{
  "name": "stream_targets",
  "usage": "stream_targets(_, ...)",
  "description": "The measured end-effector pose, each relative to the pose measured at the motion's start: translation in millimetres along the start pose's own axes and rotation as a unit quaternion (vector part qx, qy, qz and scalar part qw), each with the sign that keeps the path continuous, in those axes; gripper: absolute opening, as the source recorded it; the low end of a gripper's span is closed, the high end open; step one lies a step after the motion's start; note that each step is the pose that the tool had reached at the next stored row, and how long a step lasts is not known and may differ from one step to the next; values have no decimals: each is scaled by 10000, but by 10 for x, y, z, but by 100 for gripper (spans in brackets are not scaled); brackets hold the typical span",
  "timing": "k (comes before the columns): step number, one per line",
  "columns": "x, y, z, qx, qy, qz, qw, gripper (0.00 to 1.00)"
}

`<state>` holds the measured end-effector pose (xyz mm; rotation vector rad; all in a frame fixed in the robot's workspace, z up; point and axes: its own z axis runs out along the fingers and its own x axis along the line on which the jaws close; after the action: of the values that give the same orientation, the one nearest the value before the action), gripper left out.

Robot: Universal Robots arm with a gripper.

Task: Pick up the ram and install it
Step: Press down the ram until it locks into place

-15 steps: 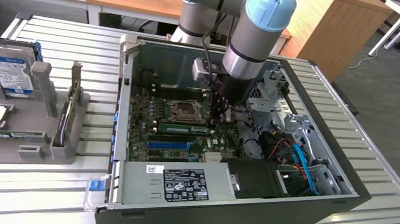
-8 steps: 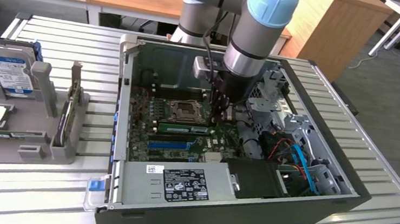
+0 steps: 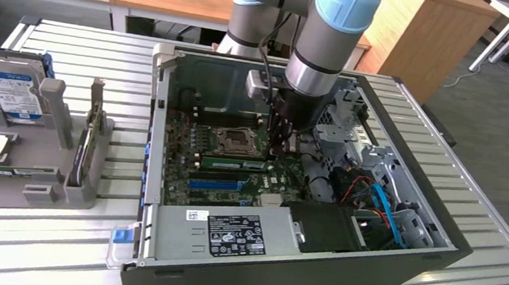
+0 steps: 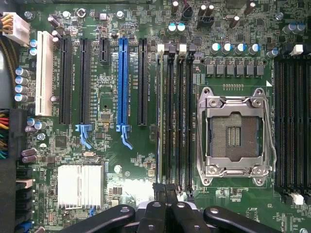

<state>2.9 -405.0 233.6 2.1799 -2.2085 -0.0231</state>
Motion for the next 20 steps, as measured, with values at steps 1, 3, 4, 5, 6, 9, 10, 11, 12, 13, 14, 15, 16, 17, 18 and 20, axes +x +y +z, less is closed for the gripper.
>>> stream_targets(1,0,0,0,0,0,0,10000,10)
stream_targets(3,1,19,0,1,1,1,10000,10)
stream_targets(4,1,36,1,2,1,0,10000,10)
stream_targets(5,1,57,1,4,1,0,10000,10)
stream_targets(6,1,82,2,6,1,0,10000,10)
stream_targets(9,2,161,6,16,1,1,10000,10)
stream_targets(10,2,188,7,20,0,0,10000,10)
stream_targets(11,3,214,8,24,0,0,10000,10)
stream_targets(12,3,240,9,28,0,0,10000,10)
stream_targets(13,3,265,10,31,0,1,10000,10)
stream_targets(14,4,290,10,34,0,1,10000,10)
stream_targets(15,4,316,11,36,0,0,10000,10)
stream_targets(16,4,340,12,38,0,0,10000,10)
stream_targets(17,5,364,13,40,0,1,10000,10)
stream_targets(18,5,389,14,41,0,1,10000,10)
stream_targets(20,6,435,16,44,0,1,10000,10)
